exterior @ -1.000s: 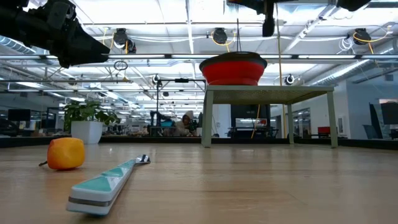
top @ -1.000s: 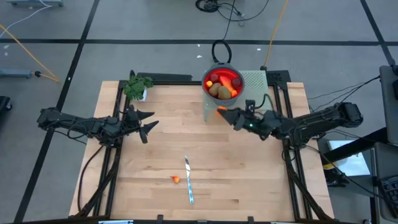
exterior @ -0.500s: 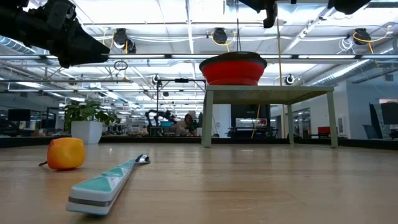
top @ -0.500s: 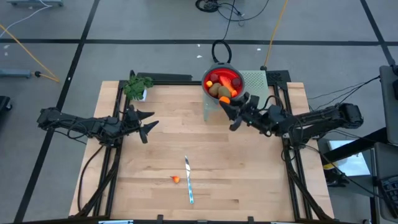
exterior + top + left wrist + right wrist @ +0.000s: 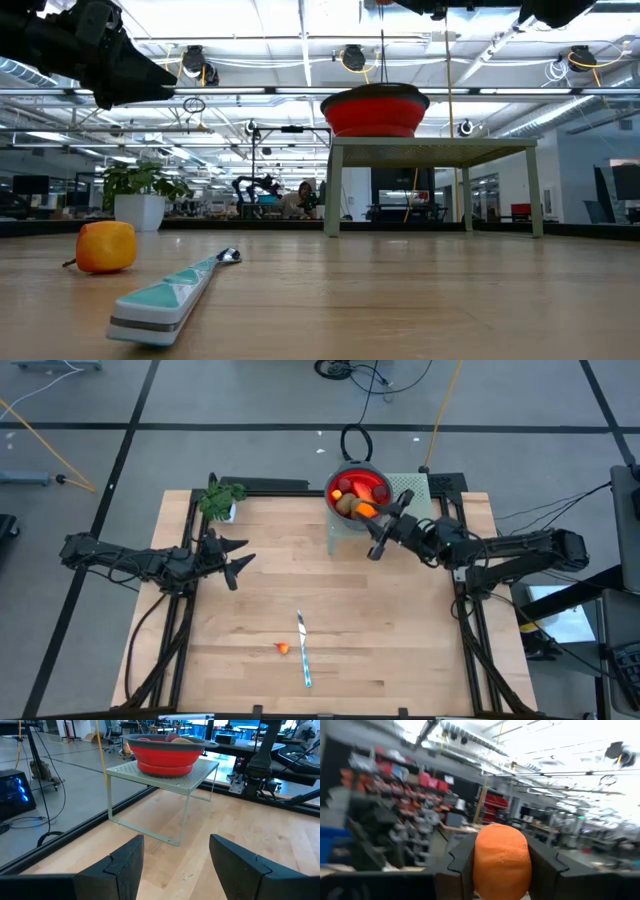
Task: Pick & Place Fruit
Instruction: Put the tangerine into the red strainer bowl on the shelf
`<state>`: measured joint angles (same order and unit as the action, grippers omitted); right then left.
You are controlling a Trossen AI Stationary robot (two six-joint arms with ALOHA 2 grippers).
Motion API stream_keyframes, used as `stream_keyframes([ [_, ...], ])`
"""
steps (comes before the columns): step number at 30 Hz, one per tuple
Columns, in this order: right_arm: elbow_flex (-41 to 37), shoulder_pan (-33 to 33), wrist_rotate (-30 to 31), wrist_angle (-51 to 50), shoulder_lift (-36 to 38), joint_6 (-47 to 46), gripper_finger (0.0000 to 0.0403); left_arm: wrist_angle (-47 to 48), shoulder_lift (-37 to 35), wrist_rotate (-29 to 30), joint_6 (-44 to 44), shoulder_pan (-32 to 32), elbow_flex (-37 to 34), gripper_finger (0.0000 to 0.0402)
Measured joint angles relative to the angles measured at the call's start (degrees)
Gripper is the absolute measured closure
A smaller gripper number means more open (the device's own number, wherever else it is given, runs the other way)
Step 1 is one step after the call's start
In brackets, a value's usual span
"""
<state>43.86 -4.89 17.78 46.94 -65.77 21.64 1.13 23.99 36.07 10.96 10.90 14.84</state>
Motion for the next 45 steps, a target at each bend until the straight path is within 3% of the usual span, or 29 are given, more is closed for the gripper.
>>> stream_keyframes([
  [10,3.5,-6.5,0.1,-11.6,2.5,5.6,0.0280,-1.0,0.0,0.0,0.3,0.0,0.0,0.0176],
  [18,13.6,-11.5,0.0,-33.7,2.0,-0.3,0.0279,-1.3,0.0,0.0,0.3,0.0,0.0,0.0176],
  [27,19.7,-16.2,-0.2,-40.0,2.0,-10.0,0.0279,-1.3,0.0,0.0,0.3,0.0,0.0,0.0176],
  [35,19.8,-21.2,-10.2,-42.5,-0.7,-22.3,0.0279,-1.4,0.0,0.0,0.3,0.0,0.0,0.0176],
  [45,19.8,-25.2,-18.4,-43.9,-7.2,-27.3,0.0278,-1.4,0.0,0.1,0.5,0.0,0.0,0.0176],
])
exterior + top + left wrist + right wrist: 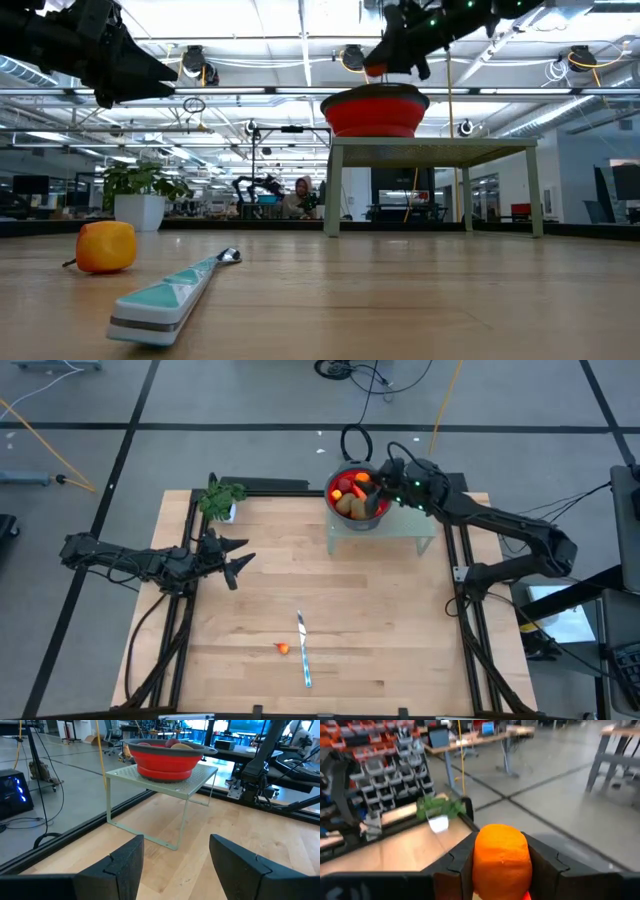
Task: Pick & Place Fruit
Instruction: Put the tangerine into the red strainer bowl on the shelf
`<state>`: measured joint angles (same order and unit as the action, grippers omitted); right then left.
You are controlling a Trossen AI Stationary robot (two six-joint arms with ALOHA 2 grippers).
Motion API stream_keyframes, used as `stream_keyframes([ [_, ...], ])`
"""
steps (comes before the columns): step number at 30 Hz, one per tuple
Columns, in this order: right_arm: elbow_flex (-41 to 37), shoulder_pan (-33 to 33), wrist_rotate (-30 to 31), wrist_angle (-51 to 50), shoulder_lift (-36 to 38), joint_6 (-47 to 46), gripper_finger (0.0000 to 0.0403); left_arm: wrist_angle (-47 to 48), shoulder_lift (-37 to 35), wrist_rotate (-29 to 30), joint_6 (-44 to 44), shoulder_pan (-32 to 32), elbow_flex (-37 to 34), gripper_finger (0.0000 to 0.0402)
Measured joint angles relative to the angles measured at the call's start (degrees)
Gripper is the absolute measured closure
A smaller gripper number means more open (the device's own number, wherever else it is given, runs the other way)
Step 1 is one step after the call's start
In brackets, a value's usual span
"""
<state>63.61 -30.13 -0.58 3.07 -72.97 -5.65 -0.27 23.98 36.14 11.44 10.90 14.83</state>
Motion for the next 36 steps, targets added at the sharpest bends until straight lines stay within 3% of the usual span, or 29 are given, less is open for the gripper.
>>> stream_keyframes([
  [12,0.0,-0.7,-1.1,-9.4,-2.0,-1.4,0.0278,0.0,0.0,0.0,0.7,0.0,0.0,0.0176],
  [36,0.0,-2.5,-1.0,-12.8,-2.1,-1.6,0.0277,0.0,0.0,0.0,0.8,0.0,0.0,0.0176],
])
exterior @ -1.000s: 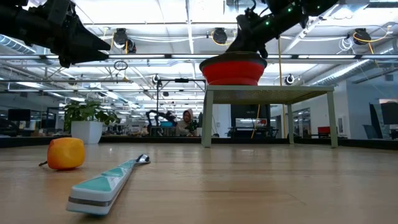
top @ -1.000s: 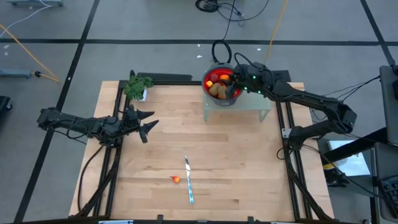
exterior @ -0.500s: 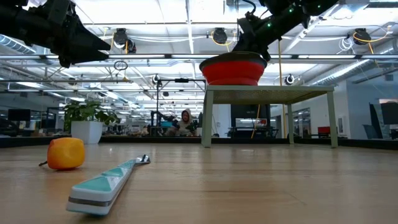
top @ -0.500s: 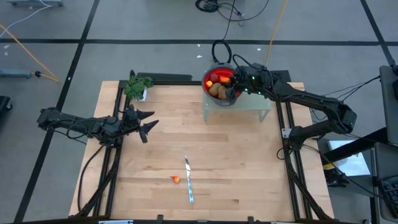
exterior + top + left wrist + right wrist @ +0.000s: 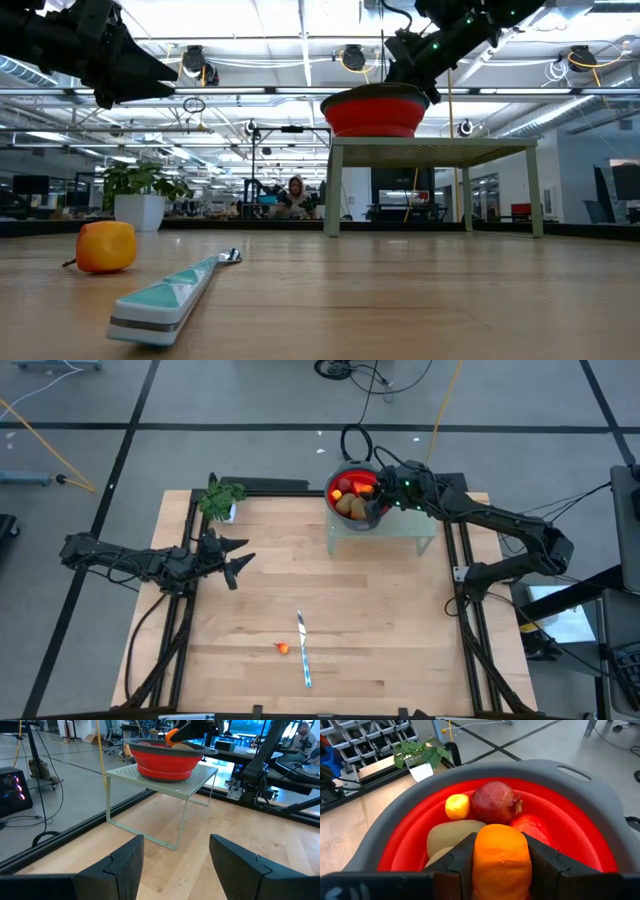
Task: Pick & Place Fruit
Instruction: Put the tangerine into the red strainer bowl on the shelf, then put the peach into the red strainer bowl on the shelf
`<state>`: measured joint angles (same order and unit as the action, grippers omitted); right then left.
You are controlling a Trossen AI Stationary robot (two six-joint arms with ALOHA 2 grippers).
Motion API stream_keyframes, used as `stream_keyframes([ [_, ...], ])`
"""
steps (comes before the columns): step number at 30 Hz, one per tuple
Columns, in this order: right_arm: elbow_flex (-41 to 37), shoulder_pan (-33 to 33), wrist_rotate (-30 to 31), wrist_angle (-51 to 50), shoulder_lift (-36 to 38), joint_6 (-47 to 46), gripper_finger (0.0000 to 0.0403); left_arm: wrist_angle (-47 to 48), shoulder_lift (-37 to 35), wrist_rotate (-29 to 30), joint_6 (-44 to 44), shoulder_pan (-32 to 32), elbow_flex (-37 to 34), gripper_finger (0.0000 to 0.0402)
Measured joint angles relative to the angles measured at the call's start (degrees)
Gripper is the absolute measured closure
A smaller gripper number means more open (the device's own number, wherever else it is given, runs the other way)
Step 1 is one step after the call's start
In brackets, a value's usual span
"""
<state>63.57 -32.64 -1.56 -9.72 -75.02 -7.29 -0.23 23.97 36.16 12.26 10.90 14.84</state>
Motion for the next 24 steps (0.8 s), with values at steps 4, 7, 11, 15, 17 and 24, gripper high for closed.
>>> stream_keyframes([
  [4,0.0,0.0,0.0,0.0,0.0,0.0,0.0276,0.0,0.0,0.0,0.0,0.0,0.0,0.0176],
  [7,0.0,0.0,0.0,0.0,0.0,0.0,0.0266,0.0,0.0,0.0,0.0,0.0,0.0,0.0176],
  [11,0.0,0.0,0.0,0.0,0.0,-0.3,0.0244,0.0,0.0,0.0,0.0,0.0,0.0,0.0176],
  [15,0.0,0.0,0.0,0.2,0.0,-0.5,0.0225,0.0,0.0,0.0,0.0,0.0,0.0,0.0176],
  [17,-0.1,0.0,0.0,1.7,0.0,-0.6,0.0220,0.0,0.0,0.0,0.0,0.0,0.0,0.0176],
  [24,-0.1,0.9,0.2,10.5,3.5,1.8,0.0240,0.0,0.0,0.0,0.0,0.0,0.0,0.0176],
])
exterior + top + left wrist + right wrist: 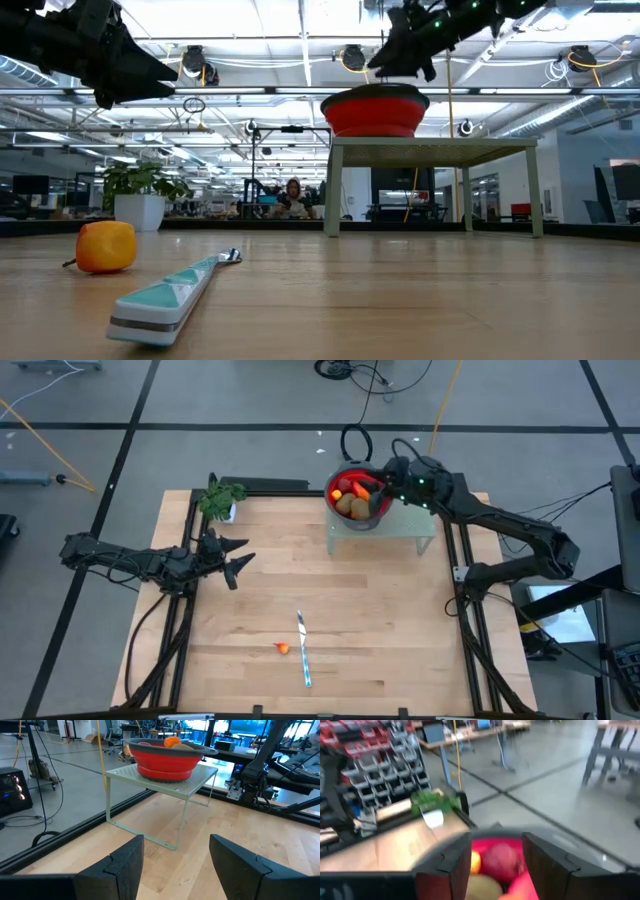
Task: Pick & Place Fruit
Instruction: Put the peach into the red strainer bowl on the shelf
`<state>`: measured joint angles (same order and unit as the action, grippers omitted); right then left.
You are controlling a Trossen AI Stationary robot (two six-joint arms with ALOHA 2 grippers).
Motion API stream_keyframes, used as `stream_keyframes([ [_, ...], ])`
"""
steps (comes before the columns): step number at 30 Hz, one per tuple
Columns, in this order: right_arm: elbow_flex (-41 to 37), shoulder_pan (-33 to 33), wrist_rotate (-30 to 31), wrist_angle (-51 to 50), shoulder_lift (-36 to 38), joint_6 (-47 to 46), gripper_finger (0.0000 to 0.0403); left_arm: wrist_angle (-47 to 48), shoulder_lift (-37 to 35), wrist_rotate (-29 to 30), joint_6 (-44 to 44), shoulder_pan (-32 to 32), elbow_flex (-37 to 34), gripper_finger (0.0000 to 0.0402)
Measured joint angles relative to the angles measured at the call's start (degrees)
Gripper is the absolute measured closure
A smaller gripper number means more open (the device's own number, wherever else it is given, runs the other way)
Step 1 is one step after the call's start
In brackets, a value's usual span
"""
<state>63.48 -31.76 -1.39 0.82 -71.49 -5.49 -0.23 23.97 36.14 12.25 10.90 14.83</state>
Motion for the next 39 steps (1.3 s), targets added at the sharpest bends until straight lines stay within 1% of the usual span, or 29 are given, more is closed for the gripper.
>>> stream_keyframes([
  [3,0.0,0.4,0.0,1.4,1.8,0.3,0.0266,0.0,0.0,0.0,0.0,0.0,0.0,0.0176],
  [6,0.0,0.4,0.0,0.6,3.6,0.2,0.0301,0.0,0.0,0.0,0.0,0.0,0.0,0.0176],
  [12,0.0,3.0,0.1,0.6,6.6,0.2,0.0379,0.0,0.0,0.0,-0.1,0.0,0.0,0.0176],
  [14,0.0,4.3,0.1,0.2,7.4,0.2,0.0396,0.0,0.0,0.0,-0.1,0.0,0.0,0.0176],
  [16,0.0,6.2,1.2,0.2,8.0,0.0,0.0397,0.0,0.0,0.0,-0.1,0.0,0.0,0.0176],
  [19,-0.6,9.6,5.7,0.2,8.9,-0.7,0.0399,0.0,0.0,0.0,-0.1,0.0,0.0,0.0176],
  [22,-1.2,12.8,7.5,0.1,9.9,-0.1,0.0401,0.0,0.0,-0.1,0.0,0.0,0.0,0.0176],
  [28,-1.3,18.4,7.5,-1.0,12.2,0.2,0.0402,-0.8,0.0,-0.1,0.1,0.0,0.0,0.0176],
  [35,-1.3,22.9,7.4,-7.7,17.0,-1.7,0.0402,-5.1,0.0,-0.2,0.2,0.0,0.0,0.0176],
  [39,-1.3,26.0,7.3,-10.7,19.5,-2.8,0.0402,-6.1,0.0,-0.3,0.0,0.0,0.0,0.0176],
])
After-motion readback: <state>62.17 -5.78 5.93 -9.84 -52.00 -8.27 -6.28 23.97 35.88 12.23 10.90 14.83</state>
